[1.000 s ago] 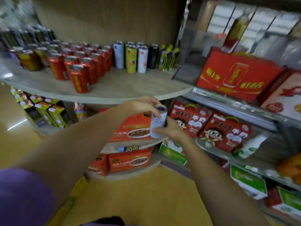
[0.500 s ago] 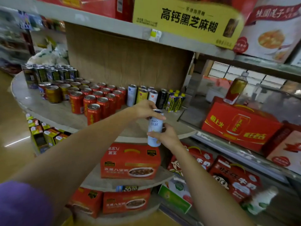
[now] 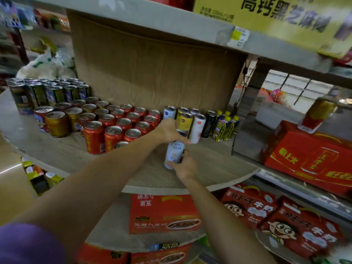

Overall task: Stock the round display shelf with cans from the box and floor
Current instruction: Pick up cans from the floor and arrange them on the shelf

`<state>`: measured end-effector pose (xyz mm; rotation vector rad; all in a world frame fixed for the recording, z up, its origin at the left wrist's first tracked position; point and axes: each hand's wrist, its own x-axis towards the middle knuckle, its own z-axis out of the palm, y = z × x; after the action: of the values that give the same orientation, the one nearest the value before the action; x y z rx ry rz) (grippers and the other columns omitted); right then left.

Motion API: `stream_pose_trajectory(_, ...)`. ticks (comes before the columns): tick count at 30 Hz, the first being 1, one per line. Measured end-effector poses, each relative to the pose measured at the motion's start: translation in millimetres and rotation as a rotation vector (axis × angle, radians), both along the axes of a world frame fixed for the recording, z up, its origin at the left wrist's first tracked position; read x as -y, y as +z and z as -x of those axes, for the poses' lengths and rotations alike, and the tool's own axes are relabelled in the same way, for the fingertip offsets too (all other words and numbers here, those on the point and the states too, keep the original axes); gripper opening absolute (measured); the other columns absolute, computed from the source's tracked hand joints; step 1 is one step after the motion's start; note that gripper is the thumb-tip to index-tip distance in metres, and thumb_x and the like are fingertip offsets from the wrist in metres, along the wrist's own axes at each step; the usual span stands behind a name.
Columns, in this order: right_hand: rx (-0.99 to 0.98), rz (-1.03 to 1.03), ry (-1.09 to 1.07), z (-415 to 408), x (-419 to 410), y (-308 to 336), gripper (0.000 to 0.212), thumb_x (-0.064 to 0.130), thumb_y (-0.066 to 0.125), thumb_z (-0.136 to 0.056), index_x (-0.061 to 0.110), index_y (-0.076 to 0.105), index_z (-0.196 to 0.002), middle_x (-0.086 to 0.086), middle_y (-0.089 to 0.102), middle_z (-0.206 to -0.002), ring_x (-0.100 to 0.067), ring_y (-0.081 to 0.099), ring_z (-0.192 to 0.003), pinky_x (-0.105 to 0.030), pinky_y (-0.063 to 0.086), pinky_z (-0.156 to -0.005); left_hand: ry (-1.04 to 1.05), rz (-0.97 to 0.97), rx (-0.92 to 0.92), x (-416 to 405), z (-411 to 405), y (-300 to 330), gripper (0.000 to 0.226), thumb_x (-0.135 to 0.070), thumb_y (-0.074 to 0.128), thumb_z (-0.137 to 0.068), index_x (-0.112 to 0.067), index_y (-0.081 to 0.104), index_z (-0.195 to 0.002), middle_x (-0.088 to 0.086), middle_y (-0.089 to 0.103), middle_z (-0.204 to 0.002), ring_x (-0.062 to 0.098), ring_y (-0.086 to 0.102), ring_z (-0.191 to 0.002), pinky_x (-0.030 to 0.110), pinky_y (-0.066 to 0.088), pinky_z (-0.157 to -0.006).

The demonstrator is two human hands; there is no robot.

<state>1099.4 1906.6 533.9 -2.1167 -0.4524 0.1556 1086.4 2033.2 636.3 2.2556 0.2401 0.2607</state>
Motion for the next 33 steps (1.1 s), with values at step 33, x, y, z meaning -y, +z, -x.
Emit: stream_pose_trajectory(33, -0.058, -0.013, -0.214, -91, -105, 2, 0.063, 0.026, 0.08, -0.077, 0.011, 0.05, -0.13, -0.006, 0.062, -0.123, -0.025, 0.06, -0.11, -0.034, 0.05, -0.09, 0.058, -0.234, -0.014, -95, -90, 0, 0.05, -0.025, 0.084, -0.074, -0.009, 0.064, -0.118, 0.01, 0.067, -0.112, 0.026, 0.062, -0.107, 0.038, 0.049, -0.095)
